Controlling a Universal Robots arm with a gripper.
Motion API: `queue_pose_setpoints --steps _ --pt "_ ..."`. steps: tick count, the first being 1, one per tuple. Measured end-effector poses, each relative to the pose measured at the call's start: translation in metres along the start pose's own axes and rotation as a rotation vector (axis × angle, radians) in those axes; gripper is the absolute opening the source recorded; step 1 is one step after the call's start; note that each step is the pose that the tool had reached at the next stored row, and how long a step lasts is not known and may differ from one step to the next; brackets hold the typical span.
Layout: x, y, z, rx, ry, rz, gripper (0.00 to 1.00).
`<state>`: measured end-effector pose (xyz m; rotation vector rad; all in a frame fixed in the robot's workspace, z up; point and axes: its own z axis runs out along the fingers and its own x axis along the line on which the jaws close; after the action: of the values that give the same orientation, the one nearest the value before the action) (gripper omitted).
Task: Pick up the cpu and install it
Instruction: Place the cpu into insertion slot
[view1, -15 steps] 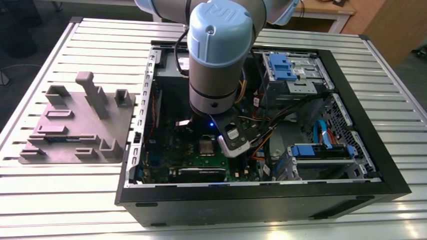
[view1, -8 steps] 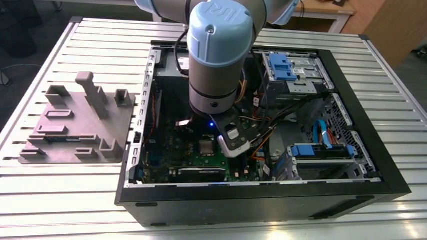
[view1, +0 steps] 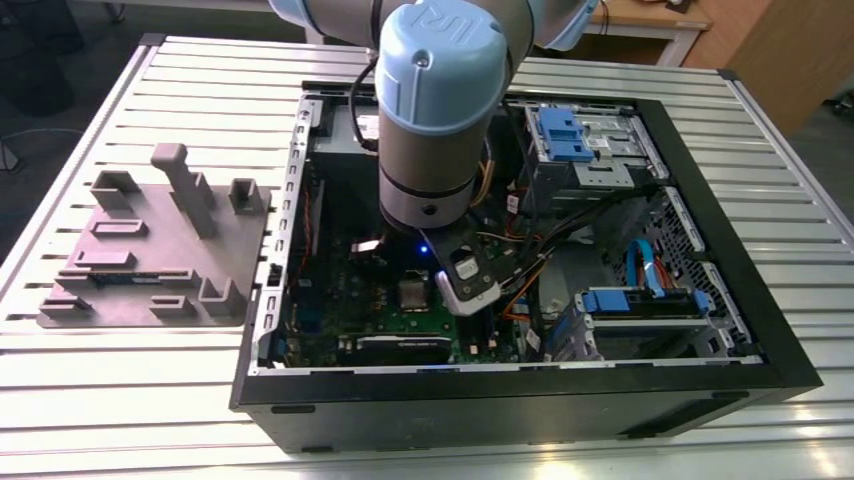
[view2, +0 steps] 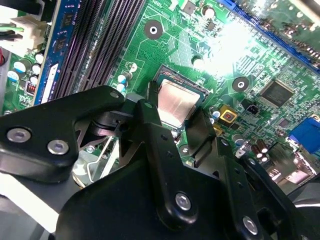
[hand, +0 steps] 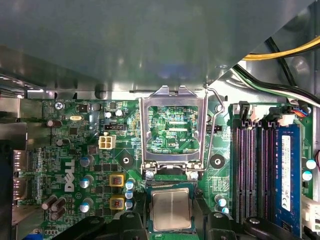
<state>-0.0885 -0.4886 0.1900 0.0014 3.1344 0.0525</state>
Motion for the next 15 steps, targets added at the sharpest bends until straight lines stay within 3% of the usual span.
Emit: queue_pose_setpoints --steps 15 --pt "0.0 -0.0004 -0.0002 0.0001 -0.0006 0.018 0.45"
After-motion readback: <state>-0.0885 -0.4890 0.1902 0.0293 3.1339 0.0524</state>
